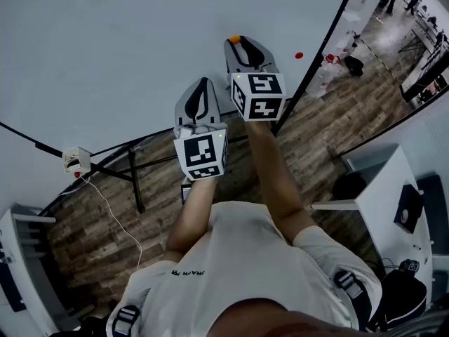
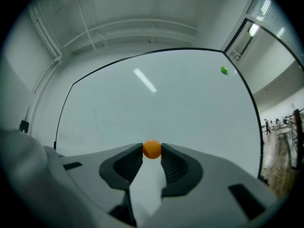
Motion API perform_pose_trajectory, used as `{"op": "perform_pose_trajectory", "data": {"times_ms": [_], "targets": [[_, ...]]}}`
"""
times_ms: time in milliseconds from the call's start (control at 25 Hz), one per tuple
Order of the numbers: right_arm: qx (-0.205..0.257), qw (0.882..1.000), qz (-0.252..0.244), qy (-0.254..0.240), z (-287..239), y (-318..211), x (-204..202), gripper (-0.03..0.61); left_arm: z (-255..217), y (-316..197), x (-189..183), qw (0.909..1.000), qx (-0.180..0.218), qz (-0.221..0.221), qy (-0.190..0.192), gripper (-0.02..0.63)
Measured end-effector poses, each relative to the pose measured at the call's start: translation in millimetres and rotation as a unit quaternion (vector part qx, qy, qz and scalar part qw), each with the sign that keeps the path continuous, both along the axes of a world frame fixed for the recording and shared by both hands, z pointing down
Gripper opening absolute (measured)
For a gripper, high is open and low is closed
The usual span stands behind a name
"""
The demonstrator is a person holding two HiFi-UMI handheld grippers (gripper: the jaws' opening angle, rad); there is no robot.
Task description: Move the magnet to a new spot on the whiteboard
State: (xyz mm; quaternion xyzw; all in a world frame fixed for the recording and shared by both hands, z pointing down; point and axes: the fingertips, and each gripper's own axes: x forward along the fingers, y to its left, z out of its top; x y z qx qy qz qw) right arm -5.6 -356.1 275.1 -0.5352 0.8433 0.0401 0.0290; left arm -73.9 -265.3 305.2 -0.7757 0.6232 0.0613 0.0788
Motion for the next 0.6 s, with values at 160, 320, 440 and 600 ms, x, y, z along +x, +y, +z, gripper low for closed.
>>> {"op": "perform_pose_trajectory", "data": {"times_ms": [160,320,440,600], "targets": [[0.009,1.0,-0.009,0.004,0.9,9.1,-1.9,0.127,0.2,1.4,-1.2,1.0,0.001,0.001,-0.002,0.003],[0.011,1.0,-0.012,0.005,3.4,15.3,3.3,0.127,-1.8,3.1,2.7,1.0,0.005,0.004,-0.007,0.003],[0.01,1.0,-0.013,0.003,5.2,18.9,6.3,0.127,-3.3,1.8,3.6,0.9999,0.006,0.006,-0.009,0.003],[0.012,1.0,-0.016,0.003,7.5,26.7,7.3,0.127,-3.0,2.2,7.2,0.9998,0.004,0.013,-0.011,0.003]]}}
